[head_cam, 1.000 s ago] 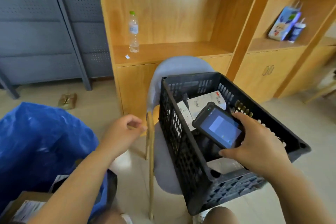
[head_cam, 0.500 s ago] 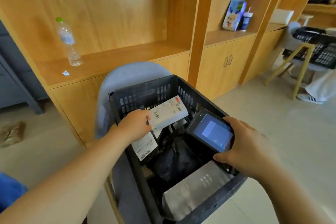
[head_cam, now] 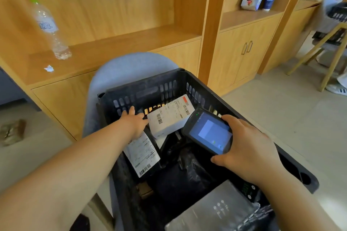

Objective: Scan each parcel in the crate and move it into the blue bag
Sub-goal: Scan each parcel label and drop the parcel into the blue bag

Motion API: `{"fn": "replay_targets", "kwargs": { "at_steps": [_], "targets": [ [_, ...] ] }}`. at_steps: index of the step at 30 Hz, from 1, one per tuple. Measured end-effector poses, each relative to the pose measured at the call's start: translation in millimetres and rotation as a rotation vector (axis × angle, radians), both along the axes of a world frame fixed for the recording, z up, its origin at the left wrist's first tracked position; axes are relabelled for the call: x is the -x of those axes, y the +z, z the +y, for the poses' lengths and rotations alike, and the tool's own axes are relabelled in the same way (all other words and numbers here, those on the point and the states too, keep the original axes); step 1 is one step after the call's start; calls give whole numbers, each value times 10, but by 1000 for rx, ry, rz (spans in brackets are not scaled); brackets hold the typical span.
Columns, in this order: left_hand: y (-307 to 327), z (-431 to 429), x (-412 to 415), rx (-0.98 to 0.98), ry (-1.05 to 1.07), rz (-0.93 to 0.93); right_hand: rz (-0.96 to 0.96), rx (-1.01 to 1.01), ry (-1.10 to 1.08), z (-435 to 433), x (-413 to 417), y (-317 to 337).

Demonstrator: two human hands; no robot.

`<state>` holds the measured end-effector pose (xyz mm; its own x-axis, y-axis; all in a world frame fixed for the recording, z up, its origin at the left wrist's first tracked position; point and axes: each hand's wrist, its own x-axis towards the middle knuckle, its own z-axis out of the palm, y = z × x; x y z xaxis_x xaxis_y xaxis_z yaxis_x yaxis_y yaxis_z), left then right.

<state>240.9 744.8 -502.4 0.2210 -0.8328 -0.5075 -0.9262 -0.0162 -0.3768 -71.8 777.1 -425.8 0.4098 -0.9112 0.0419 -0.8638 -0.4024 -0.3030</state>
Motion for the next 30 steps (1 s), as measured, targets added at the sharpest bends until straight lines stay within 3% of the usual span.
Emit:
{"fn": "replay_targets", "kwargs": {
  "at_steps": [4, 11, 17, 25, 30],
  "targets": [
    [-48, -102, -47, 30, -20, 41, 7, -20, 6, -32, -47, -47],
    [106, -67, 22, 3, -70, -64, 1, -17, 18, 13, -36, -85],
    [431, 88, 53, 25, -226, -40, -22, -4, -2, 99, 15, -14],
    [967, 487, -37, 305, -260, 17, -77, 27, -33, 413, 148, 155],
    [1181, 700, -35, 671, 7, 393, -99, 60, -79, 655, 200, 267]
  ]
}}
